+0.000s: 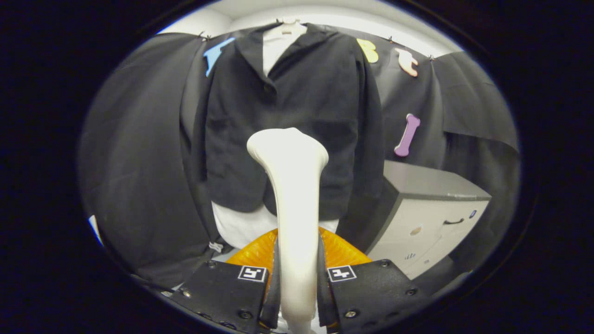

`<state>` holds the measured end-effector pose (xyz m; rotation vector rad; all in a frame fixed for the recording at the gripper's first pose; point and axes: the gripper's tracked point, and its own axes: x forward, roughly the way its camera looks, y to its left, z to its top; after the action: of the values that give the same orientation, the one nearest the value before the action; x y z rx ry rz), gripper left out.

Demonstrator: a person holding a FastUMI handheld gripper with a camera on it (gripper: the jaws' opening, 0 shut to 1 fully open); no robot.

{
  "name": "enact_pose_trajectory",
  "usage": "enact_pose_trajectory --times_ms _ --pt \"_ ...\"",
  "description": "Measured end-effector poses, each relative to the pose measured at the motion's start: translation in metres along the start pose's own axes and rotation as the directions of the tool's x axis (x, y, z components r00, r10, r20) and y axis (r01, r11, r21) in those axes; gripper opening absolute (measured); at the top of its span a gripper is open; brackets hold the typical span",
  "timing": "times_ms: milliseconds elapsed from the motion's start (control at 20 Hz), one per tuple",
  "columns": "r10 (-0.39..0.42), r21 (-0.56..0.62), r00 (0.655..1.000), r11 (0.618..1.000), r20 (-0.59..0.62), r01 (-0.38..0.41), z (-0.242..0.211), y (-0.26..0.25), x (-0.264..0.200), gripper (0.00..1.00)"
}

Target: Iron the clothes twice with a garment steamer, once on the left side and once on the right side.

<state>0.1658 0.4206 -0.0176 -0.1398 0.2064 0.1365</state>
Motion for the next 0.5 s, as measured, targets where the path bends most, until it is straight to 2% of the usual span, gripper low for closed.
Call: enact_pose_trajectory --times_ms 100,200,300,500 --pt "0.030 0.039 0.993 0.999 0.116 -0.035 0.050 0.013 -0.012 0.35" --pt "0.054 0.054 0.970 0.996 0.239 -0.068 0.100 0.022 -0.023 0.34" --pt "0.076 0.048 0.934 0.994 0.350 -0.098 0.141 0.032 -0.033 0.34" --pt "0.090 0.029 0.837 0.992 0.540 -0.125 0.209 0.054 -0.036 0.34"
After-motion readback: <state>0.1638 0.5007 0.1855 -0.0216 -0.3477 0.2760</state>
